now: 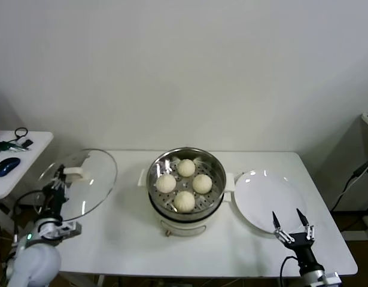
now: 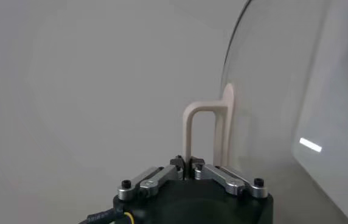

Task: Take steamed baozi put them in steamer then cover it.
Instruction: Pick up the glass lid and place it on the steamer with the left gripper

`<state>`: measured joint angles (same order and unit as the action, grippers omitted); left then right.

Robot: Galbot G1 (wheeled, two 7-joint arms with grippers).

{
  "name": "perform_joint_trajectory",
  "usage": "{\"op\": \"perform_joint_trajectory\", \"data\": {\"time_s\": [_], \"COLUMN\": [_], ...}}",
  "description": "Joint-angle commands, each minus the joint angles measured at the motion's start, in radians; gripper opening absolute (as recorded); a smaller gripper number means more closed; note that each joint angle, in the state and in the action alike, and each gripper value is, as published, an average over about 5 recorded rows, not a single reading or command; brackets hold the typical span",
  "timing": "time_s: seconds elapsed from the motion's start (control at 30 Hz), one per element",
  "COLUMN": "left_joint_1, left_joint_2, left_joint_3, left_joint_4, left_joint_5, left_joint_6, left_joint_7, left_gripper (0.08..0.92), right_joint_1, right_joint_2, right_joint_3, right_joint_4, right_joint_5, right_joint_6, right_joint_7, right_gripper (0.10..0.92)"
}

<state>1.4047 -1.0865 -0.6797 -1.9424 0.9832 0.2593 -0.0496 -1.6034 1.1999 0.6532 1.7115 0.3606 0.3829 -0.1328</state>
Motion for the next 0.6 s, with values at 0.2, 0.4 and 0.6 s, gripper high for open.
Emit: {"op": "perform_joint_trajectory", "data": {"time_s": [0.2, 0.4, 0.6], "left_joint_1": [-0.286, -0.387, -0.415], "left_joint_2": [-0.005, -0.125, -0.279], "left_joint_3": [0.482, 0.639, 0.716], "left_joint_4": [-0.185, -0.124, -0.036], "left_joint_5": [0.182, 0.323, 0.446], "left_joint_6": [0.341, 0.398, 0.409], "left_joint_7": [0.276, 0.339, 0.347], "left_gripper": [0.143, 0.143, 0.143], "right_joint_1": [0.013, 0.035, 0.061], "right_joint_2": [-0.003, -0.010, -0.014], "right_joint_3": [-0.001, -0.006, -0.011], "right_joint_4": [-0.009, -0.027, -0.037], "right_joint_5": [-0.014, -0.019, -0.023], "right_joint_6": [-0.005, -0.006, -0.012], "right_joint_7": [0.007, 0.013, 0.020], "right_gripper": [0.823, 0.823, 0.823]}}
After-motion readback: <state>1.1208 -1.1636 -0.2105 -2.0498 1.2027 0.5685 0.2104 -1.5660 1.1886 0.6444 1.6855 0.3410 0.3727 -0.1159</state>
